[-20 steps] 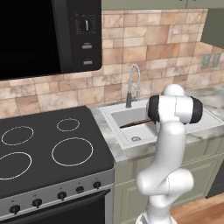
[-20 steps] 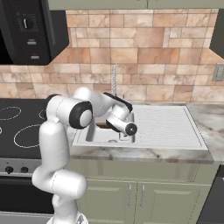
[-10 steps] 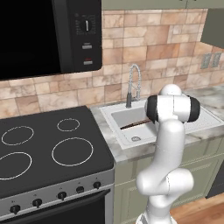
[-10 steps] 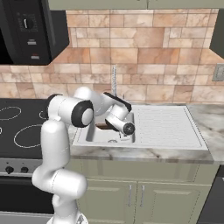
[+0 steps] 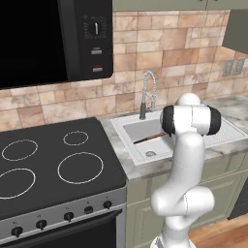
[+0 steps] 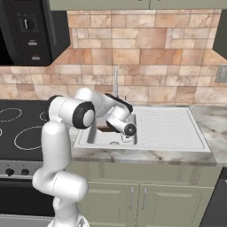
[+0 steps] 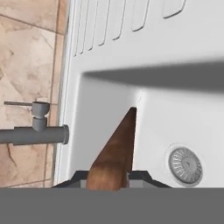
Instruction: Move the cutting board and knife to the sink. Then move spray from the cabinet to the counter.
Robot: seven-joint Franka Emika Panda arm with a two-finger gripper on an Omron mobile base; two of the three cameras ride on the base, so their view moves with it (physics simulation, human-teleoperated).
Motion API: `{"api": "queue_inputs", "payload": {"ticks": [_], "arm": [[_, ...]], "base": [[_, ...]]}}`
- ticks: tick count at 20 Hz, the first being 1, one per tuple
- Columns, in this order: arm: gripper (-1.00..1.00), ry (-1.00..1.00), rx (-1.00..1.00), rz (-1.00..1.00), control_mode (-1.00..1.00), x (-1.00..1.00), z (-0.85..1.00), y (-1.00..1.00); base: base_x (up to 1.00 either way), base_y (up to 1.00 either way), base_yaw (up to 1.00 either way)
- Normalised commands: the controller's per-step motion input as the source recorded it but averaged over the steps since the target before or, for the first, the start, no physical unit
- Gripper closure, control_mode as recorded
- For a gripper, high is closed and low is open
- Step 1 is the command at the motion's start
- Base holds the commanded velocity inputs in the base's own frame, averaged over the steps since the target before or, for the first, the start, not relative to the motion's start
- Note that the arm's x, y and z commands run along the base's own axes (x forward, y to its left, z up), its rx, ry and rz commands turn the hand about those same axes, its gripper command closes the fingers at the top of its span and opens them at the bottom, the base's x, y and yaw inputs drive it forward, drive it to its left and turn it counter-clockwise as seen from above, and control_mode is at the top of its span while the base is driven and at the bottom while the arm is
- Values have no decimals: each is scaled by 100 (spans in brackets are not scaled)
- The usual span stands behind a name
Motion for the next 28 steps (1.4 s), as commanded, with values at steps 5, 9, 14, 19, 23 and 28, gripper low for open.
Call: {"api": "queue_inputs", "payload": {"ticks": [5,9,14,19,23,28], "arm": [[100,5,-4,-1,-100,0,-25,0],[100,9,-6,-2,-100,0,-23,0],[100,8,-6,-2,-100,0,-26,0],[100,8,-5,-1,-100,0,-27,0],[-100,11,-5,0,-100,-1,-29,0],[-100,9,-2,0,-100,-4,-29,2]], "base": [[0,0,0],[0,0,0],[0,0,0],[0,0,0],[0,0,0],[0,0,0]]}}
